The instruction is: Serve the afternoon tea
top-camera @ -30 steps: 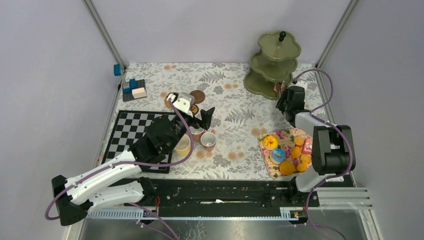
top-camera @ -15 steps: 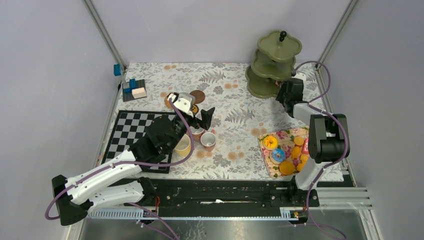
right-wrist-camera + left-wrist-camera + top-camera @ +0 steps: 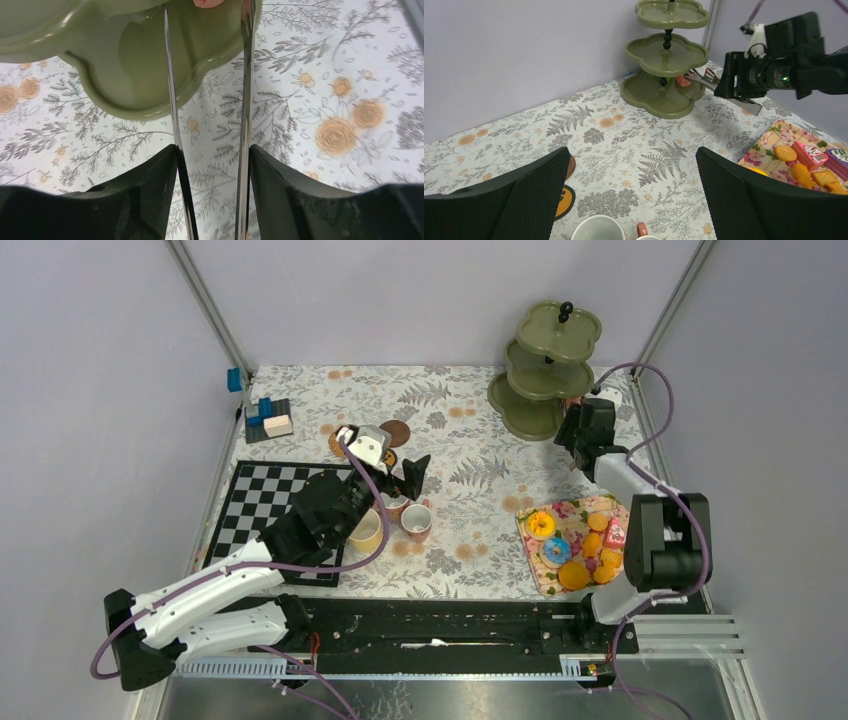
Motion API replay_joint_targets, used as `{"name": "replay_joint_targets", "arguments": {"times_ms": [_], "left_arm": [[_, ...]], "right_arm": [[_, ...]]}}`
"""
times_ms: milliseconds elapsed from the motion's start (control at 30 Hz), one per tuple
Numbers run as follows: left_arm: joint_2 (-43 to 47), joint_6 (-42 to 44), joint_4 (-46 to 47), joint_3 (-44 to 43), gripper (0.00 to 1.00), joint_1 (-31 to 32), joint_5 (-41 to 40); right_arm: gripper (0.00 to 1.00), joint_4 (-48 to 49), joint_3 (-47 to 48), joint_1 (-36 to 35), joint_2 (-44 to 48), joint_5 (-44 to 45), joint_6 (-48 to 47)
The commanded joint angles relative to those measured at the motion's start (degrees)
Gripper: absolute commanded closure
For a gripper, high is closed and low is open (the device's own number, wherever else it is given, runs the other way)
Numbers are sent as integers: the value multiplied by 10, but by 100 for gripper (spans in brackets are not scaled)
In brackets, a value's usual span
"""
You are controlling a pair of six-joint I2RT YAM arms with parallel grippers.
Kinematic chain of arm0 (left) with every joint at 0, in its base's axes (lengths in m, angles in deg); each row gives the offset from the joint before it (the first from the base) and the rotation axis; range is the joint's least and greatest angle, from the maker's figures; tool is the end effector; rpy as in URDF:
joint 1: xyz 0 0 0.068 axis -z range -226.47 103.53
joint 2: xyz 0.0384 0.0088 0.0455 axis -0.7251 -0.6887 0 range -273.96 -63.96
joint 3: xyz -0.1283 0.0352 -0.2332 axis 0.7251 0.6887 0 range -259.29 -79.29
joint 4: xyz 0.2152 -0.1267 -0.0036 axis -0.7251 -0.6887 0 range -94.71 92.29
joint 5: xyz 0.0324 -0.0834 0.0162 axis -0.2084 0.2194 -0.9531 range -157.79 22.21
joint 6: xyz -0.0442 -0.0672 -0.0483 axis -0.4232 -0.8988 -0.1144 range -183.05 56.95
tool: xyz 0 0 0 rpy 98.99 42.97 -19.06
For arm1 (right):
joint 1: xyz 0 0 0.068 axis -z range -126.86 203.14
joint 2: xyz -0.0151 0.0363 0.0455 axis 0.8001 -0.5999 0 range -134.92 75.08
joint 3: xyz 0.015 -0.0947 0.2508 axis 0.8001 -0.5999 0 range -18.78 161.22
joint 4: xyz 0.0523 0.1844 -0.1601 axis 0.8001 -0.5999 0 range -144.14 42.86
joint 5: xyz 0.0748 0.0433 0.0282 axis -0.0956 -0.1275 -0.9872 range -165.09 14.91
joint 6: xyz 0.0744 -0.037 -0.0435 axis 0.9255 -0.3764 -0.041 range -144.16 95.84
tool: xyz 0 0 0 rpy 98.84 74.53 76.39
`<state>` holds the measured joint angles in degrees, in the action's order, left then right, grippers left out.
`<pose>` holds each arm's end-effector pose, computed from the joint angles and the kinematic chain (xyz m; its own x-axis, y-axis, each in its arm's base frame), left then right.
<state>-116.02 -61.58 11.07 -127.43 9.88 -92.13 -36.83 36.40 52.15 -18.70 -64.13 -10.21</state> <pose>0.1659 -0.1863 0.3749 0.0607 -0.0488 -0.9970 0.5296 0.8482 -0.0093 0.3947 -0.0093 0.1999 -0.4237 0.2294 -0.8762 0.2603 0.9574 0.1248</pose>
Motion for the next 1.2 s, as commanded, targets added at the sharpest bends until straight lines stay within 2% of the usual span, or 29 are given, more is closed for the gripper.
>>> {"name": "replay_joint_targets", "arguments": {"times_ms": [0,233,400,567,700,900,1000,1067,1167], "left_arm": [[-2,-4,27,-4,1,2,8],[-3,-13,20,-10,1,2,21],[-4,-28,15,-18,1,2,26],[-25,-95,-60,-115,1,2,56],[-25,-106,-46,-117,1,2,95],[-4,-57,-17,-53,1,2,39],[11,-47,5,-27,1,3,39],[14,-46,15,-16,1,4,40],[8,-50,16,-15,1,4,46]], "right_arm": [[39,-46,-22,2,97,30,12],[37,-156,-73,2,213,69,14],[37,-249,-89,2,296,120,49],[38,-373,-83,3,371,118,88],[38,-475,-83,2,435,37,145],[37,-581,-103,3,480,-114,225],[37,-626,-109,2,479,-175,234],[37,-647,-109,3,479,-200,226],[36,-684,-96,3,485,-187,203]]}}
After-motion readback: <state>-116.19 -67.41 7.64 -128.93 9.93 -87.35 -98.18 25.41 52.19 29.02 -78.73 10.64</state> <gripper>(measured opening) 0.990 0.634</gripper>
